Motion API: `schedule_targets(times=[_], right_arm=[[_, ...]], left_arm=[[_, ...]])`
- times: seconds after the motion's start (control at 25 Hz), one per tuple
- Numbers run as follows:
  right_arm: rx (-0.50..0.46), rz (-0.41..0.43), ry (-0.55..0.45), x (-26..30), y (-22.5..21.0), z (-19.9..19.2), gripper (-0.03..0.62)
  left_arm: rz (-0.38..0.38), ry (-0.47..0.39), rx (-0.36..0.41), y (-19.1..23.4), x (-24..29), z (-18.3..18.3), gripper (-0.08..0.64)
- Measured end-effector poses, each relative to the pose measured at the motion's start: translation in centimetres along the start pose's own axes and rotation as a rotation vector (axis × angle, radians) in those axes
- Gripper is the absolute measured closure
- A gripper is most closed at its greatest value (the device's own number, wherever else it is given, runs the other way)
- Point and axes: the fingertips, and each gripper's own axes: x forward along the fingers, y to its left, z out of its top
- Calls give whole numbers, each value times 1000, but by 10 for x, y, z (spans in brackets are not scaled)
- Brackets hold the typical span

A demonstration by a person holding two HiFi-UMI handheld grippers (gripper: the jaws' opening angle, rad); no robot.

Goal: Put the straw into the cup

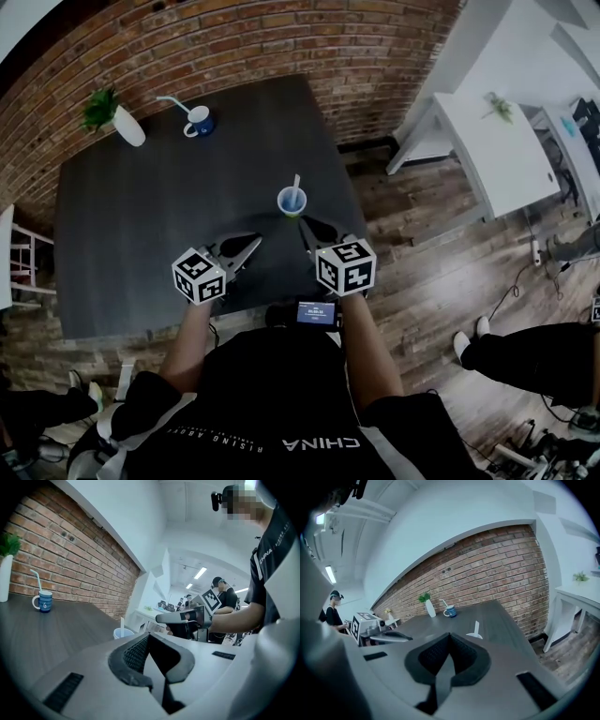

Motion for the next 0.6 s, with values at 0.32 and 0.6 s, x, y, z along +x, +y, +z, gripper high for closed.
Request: schedule_targets(times=[0.32, 0.6], right_arm=[[-28, -15, 12, -5, 6, -3, 588], [-28, -12, 8, -7, 4, -1, 588]], left_arm=[[-25, -6, -4, -6, 1, -1, 558], [-31, -1, 4, -5, 7, 0, 558]])
